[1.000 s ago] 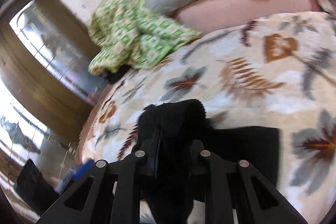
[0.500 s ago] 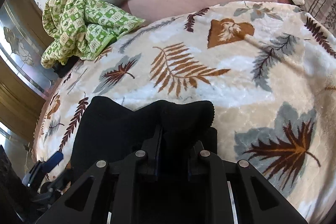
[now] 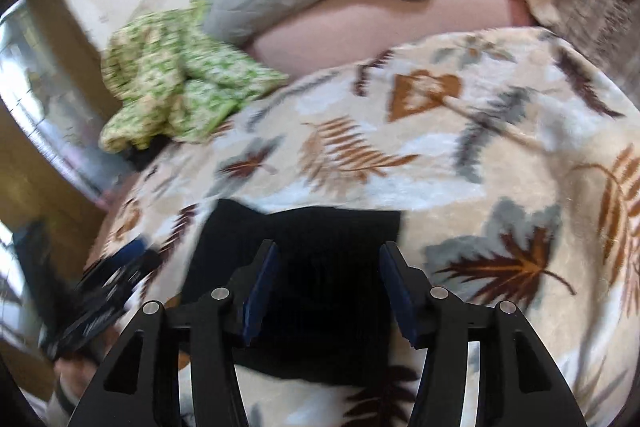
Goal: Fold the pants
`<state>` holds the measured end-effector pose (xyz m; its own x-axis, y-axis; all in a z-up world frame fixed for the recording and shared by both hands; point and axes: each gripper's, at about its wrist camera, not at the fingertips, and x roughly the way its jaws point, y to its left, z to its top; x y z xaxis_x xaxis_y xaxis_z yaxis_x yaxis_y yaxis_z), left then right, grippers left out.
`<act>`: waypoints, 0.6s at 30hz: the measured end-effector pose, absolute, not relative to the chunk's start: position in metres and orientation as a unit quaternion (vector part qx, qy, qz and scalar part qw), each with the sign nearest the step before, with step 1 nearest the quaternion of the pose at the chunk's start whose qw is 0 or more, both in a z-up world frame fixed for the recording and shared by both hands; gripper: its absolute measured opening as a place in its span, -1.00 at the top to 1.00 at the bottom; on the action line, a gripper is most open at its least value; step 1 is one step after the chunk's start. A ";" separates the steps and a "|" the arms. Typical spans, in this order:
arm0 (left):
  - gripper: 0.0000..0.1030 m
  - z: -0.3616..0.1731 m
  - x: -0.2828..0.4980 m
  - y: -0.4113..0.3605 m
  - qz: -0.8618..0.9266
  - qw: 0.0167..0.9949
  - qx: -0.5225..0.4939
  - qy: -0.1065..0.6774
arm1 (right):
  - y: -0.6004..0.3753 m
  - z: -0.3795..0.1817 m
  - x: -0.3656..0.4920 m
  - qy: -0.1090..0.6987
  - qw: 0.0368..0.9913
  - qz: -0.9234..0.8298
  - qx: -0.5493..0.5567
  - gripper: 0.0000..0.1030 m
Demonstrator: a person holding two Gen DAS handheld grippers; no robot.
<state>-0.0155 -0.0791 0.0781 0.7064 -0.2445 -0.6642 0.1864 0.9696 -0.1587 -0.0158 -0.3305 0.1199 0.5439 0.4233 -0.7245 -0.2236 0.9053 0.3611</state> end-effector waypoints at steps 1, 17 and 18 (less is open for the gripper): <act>-0.15 0.077 -0.009 -0.086 -0.124 0.920 -0.037 0.369 | -0.321 0.121 -0.017 0.438 0.871 0.197 0.103 -0.07; -0.43 0.040 0.006 -0.079 -0.081 0.901 -0.040 0.424 | -0.330 0.072 -0.043 0.482 0.857 0.169 0.069 -0.14; -0.42 0.044 0.003 -0.077 -0.075 0.905 -0.036 0.418 | -0.330 0.079 -0.042 0.472 0.862 0.171 0.071 -0.14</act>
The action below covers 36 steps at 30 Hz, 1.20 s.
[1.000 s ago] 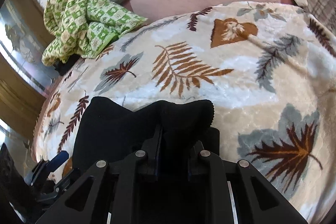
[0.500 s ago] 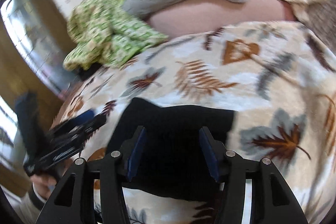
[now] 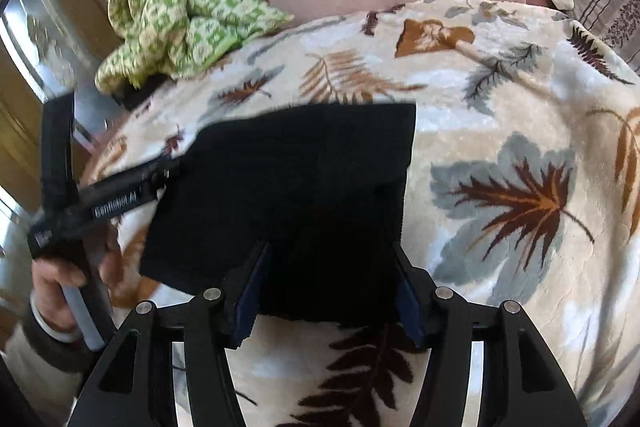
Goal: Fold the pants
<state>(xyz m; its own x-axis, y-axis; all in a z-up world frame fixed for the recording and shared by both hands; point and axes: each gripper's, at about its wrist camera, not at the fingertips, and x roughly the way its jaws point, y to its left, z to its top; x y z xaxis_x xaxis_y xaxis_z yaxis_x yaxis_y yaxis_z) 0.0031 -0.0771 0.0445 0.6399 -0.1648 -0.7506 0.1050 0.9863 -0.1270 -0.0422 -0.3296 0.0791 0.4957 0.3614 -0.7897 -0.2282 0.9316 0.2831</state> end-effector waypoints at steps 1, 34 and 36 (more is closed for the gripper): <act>-0.42 0.051 -0.001 -0.076 -0.065 0.910 -0.028 0.408 | -0.328 0.087 -0.042 0.459 0.869 0.172 0.071 -0.14; -0.45 0.033 0.003 -0.108 -0.044 0.910 -0.024 0.411 | -0.303 0.052 0.035 0.468 0.871 0.136 0.059 -0.01; -0.45 0.033 0.003 -0.108 -0.044 0.911 -0.026 0.410 | -0.303 0.060 0.029 0.465 0.873 0.135 0.053 -0.01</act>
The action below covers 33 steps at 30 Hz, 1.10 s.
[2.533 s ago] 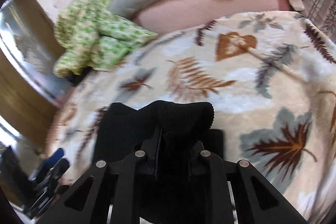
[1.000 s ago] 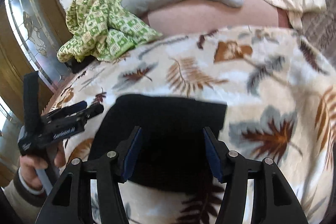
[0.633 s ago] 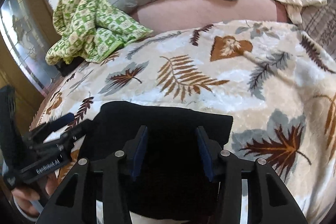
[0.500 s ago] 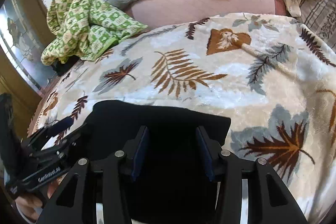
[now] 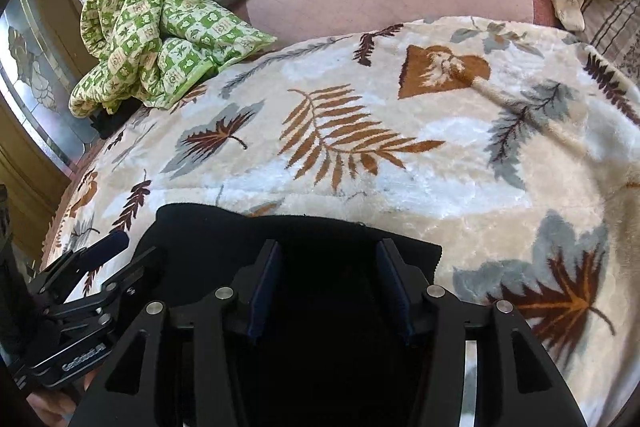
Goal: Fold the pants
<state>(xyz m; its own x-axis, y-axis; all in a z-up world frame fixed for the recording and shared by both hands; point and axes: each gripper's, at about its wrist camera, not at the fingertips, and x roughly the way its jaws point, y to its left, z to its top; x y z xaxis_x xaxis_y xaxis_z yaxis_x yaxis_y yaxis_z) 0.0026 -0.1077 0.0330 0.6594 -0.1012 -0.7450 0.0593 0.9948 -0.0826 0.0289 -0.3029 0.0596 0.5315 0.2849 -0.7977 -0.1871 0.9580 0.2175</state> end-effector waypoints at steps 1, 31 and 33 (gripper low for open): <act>-0.45 0.033 0.003 -0.108 -0.044 0.911 -0.025 0.410 | -0.303 0.064 0.025 0.462 0.875 0.136 0.052 -0.01; -0.47 0.041 -0.018 -0.100 -0.040 0.906 -0.055 0.417 | -0.327 0.094 -0.058 0.440 0.888 0.131 0.025 -0.11; -0.47 0.045 -0.022 -0.096 -0.039 0.908 -0.060 0.414 | -0.326 0.102 -0.060 0.432 0.893 0.124 0.014 -0.11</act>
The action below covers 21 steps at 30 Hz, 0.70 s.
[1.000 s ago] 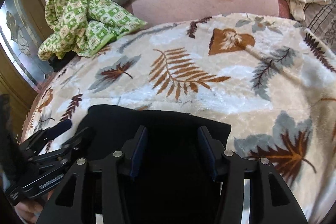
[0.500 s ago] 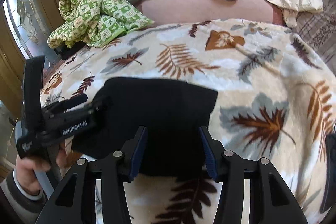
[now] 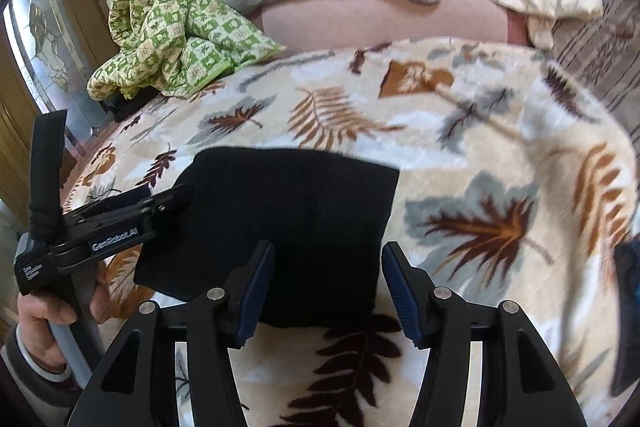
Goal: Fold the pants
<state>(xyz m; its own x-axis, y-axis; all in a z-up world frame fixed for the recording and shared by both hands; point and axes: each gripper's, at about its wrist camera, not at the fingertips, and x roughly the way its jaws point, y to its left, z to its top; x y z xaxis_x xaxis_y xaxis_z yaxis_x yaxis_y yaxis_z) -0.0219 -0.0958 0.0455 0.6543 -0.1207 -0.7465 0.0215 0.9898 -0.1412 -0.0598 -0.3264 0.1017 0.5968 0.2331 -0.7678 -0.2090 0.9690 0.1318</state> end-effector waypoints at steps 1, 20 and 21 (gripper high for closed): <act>-0.47 0.048 -0.024 -0.093 -0.040 0.908 -0.063 0.412 | -0.326 0.105 -0.060 0.428 0.896 0.122 0.010 -0.12; -0.61 0.037 -0.036 -0.070 -0.118 0.875 -0.148 0.446 | -0.351 0.087 -0.031 0.456 0.870 0.162 0.091 -0.46; -0.62 0.034 -0.035 -0.069 -0.120 0.872 -0.150 0.450 | -0.355 0.081 -0.027 0.463 0.865 0.165 0.104 -0.46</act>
